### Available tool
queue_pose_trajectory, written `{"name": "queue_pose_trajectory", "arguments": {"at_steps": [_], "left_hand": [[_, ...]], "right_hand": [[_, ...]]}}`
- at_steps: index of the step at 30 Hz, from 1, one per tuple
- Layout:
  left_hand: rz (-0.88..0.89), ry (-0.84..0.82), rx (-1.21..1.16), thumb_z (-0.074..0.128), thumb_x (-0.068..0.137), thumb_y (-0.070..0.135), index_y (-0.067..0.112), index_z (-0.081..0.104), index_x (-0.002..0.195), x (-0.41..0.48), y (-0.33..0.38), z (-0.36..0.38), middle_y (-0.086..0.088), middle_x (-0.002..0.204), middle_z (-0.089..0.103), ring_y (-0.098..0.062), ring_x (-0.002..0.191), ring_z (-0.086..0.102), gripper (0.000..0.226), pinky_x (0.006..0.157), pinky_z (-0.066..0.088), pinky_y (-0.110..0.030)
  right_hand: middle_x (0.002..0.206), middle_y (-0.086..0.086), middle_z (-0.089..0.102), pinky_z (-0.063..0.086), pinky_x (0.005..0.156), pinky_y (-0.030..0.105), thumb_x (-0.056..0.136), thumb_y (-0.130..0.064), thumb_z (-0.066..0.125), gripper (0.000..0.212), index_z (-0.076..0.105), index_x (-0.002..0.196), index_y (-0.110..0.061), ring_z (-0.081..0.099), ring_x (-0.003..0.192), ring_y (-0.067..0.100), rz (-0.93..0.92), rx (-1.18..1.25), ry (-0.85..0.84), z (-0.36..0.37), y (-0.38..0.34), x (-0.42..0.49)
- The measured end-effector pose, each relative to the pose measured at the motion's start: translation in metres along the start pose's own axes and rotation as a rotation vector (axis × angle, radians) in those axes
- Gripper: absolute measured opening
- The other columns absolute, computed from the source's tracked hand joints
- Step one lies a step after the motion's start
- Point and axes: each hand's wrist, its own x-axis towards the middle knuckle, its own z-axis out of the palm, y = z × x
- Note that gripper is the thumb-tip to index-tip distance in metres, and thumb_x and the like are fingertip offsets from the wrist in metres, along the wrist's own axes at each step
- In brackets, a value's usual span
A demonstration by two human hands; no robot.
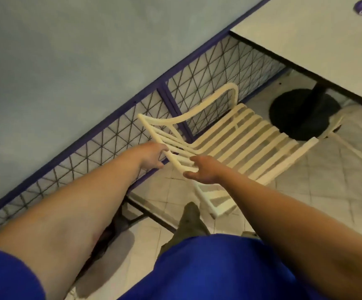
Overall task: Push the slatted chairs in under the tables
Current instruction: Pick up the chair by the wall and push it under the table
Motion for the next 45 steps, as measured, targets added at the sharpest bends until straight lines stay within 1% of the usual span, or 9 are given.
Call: {"name": "queue_pose_trajectory", "arguments": {"at_steps": [6,11,14,18,23,29,34,38,45], "left_hand": [[0.225,-0.105,0.271,0.076,0.085,0.022,0.034,0.043,0.150,0.090,-0.026,-0.023,-0.001,0.147,0.053,-0.025,0.128,0.052,0.073,0.101,0.047,-0.040],[0.400,-0.205,0.502,0.073,0.086,0.022,0.048,0.034,0.151,0.143,-0.054,-0.038,0.004,0.147,0.052,-0.023,0.128,0.051,0.080,0.099,0.048,-0.041],[0.465,-0.270,0.552,0.073,0.085,0.019,0.055,0.027,0.151,0.162,-0.056,-0.039,0.006,0.146,0.051,-0.023,0.124,0.053,0.088,0.089,0.048,-0.037],[0.506,-0.364,0.575,0.065,0.086,0.006,0.067,0.022,0.144,0.177,-0.063,-0.028,0.008,0.149,0.048,-0.021,0.125,0.052,0.095,0.098,0.050,-0.043],[0.552,-0.385,0.663,0.059,0.088,-0.003,0.064,0.024,0.148,0.182,-0.064,-0.025,0.006,0.136,0.052,-0.019,0.111,0.056,0.096,0.093,0.053,-0.043],[0.586,-0.375,0.674,0.056,0.090,-0.004,0.057,0.022,0.152,0.188,-0.059,-0.026,0.003,0.122,0.051,-0.018,0.100,0.056,0.093,0.088,0.053,-0.039],[0.589,-0.350,0.670,0.054,0.091,-0.005,0.055,0.024,0.153,0.194,-0.054,-0.036,0.001,0.128,0.052,-0.017,0.097,0.052,0.091,0.082,0.051,-0.035],[0.599,-0.322,0.649,0.054,0.091,-0.006,0.053,0.024,0.154,0.200,-0.035,-0.048,0.001,0.131,0.052,-0.015,0.093,0.045,0.091,0.075,0.044,-0.032],[0.611,-0.267,0.588,0.056,0.092,-0.002,0.056,0.027,0.152,0.218,-0.008,-0.060,0.002,0.127,0.053,-0.013,0.091,0.043,0.088,0.076,0.040,-0.030]], "right_hand": [[0.154,0.010,0.042,0.034,0.112,0.043,0.090,-0.053,0.065,0.085,0.027,0.156,-0.016,0.042,0.138,0.029,0.198,0.118,-0.112,0.034,0.008,0.039],[0.142,0.011,0.050,0.046,0.098,0.039,0.087,-0.026,0.071,0.093,0.012,0.159,-0.026,0.054,0.119,0.029,0.345,0.271,-0.121,0.070,-0.003,0.055],[0.152,0.006,0.041,0.044,0.104,0.038,0.087,-0.011,0.064,0.093,0.010,0.160,-0.033,0.048,0.128,0.028,0.398,0.306,-0.060,0.076,-0.005,0.054],[0.165,-0.001,0.022,0.036,0.114,0.040,0.085,-0.002,0.062,0.098,0.008,0.159,-0.037,0.035,0.143,0.027,0.391,0.294,-0.076,0.076,-0.004,0.054],[0.165,-0.003,0.021,0.037,0.112,0.039,0.082,0.000,0.065,0.105,0.007,0.159,-0.040,0.036,0.143,0.026,0.403,0.278,-0.075,0.078,-0.005,0.055],[0.164,-0.002,0.023,0.038,0.109,0.038,0.085,-0.001,0.062,0.098,0.010,0.159,-0.040,0.041,0.138,0.026,0.430,0.277,-0.058,0.071,-0.006,0.053],[0.160,-0.001,0.031,0.041,0.105,0.038,0.085,-0.001,0.063,0.098,0.011,0.159,-0.040,0.046,0.131,0.026,0.440,0.252,-0.038,0.059,-0.004,0.061],[0.140,0.003,0.049,0.045,0.098,0.037,0.085,-0.003,0.066,0.095,0.017,0.158,-0.039,0.052,0.116,0.022,0.464,0.231,-0.001,0.038,0.008,0.063],[0.134,0.003,0.051,0.048,0.095,0.038,0.084,-0.002,0.066,0.093,0.021,0.156,-0.042,0.054,0.114,0.024,0.476,0.194,0.014,0.002,0.040,0.062]]}}
